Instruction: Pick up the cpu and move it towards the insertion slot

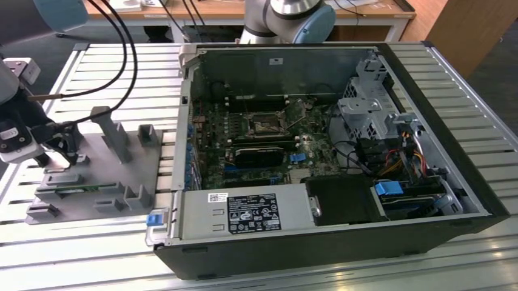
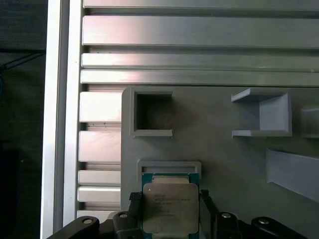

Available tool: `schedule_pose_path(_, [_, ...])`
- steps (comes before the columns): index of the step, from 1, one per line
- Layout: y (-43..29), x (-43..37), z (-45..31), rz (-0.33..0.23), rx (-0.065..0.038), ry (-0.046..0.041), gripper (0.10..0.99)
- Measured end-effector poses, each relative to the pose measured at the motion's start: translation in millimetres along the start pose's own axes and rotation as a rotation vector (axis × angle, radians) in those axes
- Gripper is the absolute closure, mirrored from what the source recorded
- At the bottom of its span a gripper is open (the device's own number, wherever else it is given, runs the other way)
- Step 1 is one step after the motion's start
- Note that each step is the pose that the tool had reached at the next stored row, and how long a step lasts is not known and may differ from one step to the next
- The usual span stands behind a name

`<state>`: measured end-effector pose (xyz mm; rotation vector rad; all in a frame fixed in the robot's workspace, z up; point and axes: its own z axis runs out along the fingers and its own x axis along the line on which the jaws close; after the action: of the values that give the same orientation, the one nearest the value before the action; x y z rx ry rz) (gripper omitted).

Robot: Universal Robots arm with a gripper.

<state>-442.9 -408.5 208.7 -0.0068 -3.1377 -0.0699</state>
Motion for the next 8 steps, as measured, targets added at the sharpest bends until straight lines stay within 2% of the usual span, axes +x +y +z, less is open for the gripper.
schedule_pose_path(8, [0.2,0.0,-3.3,0.0,0.0,0.0,0.545])
